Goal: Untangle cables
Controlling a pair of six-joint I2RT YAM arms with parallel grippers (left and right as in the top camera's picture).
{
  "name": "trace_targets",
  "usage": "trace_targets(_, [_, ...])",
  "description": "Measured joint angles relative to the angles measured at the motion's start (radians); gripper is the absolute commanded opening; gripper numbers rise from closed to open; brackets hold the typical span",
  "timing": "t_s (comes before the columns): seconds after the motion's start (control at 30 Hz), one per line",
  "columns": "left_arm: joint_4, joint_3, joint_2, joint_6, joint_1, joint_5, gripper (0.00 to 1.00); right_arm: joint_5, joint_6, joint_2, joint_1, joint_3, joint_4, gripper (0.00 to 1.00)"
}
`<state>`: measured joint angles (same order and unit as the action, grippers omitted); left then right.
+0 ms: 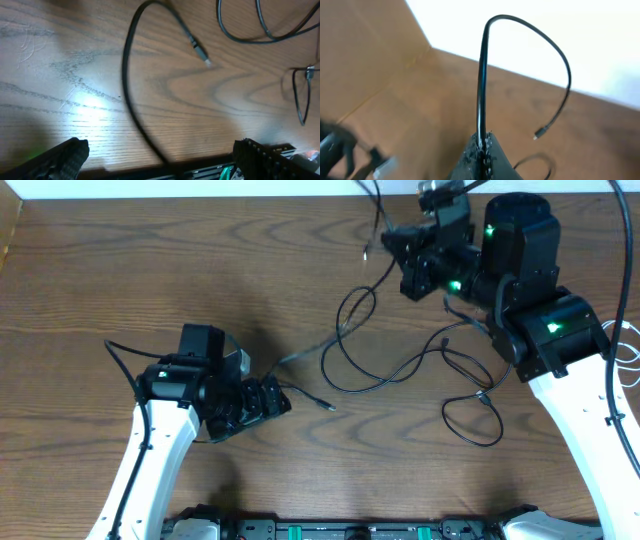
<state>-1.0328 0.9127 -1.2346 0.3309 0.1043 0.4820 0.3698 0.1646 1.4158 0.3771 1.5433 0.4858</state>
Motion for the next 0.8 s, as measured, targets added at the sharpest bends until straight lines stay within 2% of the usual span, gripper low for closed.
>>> trace_targets(0.47, [-0.019,-0.004,0.0,-0.088,0.143,-0.01,0.98,-0.209,-0.002,0.014,0.0,0.0,-0.351,0.01])
trace_targets(0.63, [-0.019,-0.004,0.0,-0.096,0.166,-0.01,0.98,-0.443,0.011,0.018,-0.009,0.0,-0.449,0.01])
trace_targets(0.8, [-0.018,-0.004,0.0,-0.097,0.167,-0.01,0.98,-0.713,0.076,0.018,-0.069,0.0,-0.478,0.01])
